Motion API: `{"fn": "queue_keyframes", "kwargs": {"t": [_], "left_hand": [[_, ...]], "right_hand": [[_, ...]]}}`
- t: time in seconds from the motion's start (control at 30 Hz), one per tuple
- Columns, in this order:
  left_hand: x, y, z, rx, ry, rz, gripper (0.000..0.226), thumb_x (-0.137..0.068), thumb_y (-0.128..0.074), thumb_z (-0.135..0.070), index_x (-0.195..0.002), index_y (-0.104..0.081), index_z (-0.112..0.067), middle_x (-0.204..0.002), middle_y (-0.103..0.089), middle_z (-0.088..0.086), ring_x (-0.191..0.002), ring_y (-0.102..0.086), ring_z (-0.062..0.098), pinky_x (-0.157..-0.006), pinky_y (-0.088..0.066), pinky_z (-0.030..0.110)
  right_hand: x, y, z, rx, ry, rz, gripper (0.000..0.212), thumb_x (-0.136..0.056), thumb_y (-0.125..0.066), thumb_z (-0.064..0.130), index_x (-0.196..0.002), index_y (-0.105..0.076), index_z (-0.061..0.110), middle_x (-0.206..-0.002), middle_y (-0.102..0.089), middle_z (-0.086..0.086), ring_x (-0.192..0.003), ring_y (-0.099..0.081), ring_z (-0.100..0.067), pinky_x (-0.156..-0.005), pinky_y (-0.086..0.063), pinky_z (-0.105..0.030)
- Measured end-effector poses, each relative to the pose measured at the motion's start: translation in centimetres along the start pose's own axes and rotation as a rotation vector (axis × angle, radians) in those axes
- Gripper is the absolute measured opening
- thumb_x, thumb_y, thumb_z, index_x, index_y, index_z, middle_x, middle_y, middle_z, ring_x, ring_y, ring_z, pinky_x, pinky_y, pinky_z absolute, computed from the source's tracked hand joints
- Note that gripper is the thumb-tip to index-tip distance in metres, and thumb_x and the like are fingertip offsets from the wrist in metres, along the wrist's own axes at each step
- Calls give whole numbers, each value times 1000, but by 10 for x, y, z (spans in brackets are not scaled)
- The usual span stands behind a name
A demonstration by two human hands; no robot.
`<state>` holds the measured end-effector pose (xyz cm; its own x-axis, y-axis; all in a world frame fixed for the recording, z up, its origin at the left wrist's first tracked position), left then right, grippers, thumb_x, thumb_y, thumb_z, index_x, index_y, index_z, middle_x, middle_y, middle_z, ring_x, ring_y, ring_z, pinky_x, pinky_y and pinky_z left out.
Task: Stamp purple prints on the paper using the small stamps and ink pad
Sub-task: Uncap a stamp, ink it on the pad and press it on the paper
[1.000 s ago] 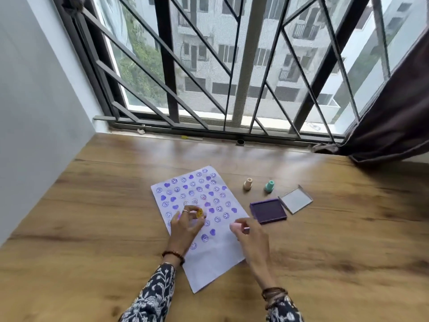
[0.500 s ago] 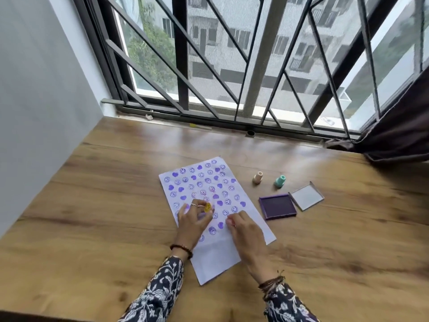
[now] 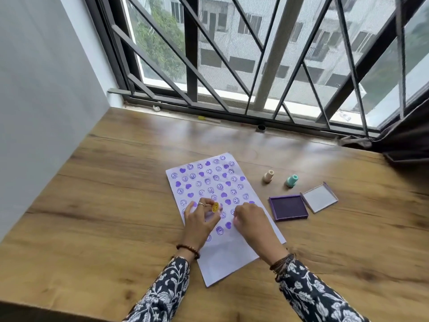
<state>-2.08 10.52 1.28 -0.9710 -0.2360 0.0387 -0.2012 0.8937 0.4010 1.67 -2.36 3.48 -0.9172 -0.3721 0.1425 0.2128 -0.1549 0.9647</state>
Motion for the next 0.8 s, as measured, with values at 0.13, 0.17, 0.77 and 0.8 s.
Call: {"fn": "queue_keyframes", "kwargs": {"t": [0.13,0.17,0.77,0.8], "left_hand": [[1,0,-1,-16,5,2,14,-84,-60,-20,-87,-46,-22,-91,-76,-1,-95,-64,4,-115,-11,38],[2,1,-2,-24,2,2,14,-85,-60,-20,-87,-46,-23,-91,-75,-1,-96,-63,4,-115,-11,38],[16,-5,-28,481,199,200,7,-84,-59,-16,-81,-60,-22,-77,-75,-9,-84,-65,4,-73,-46,12],[18,-8,-32,487,211,220,10,-83,-59,-15,-78,-63,-23,-76,-73,-11,-75,-63,-3,-66,-45,4]], "right_hand": [[-8,0,4,25,24,43,20,-81,-45,0,-89,-64,2,-99,-67,-20,-92,-61,-37,-71,-46,-36],[-8,1,6,23,30,44,21,-81,-46,-1,-91,-64,2,-100,-67,-20,-93,-61,-37,-72,-47,-37],[75,33,-34,-1560,-384,-162,18,-80,-70,10,-97,-72,13,-92,-78,-4,-90,-71,-10,-75,-57,-16],[78,37,-34,-1498,-370,-193,18,-78,-71,8,-95,-72,14,-91,-78,-4,-89,-71,-10,-76,-57,-18]]}}
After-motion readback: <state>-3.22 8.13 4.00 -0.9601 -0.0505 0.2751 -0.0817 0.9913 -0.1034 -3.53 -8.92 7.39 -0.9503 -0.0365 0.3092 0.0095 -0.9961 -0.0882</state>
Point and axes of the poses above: each hand's wrist, its own x-axis away from the middle knuckle, its own y-axis out of the back of the hand, z = x × y, the point moved 5 cm from there along -x, towards the middle knuckle
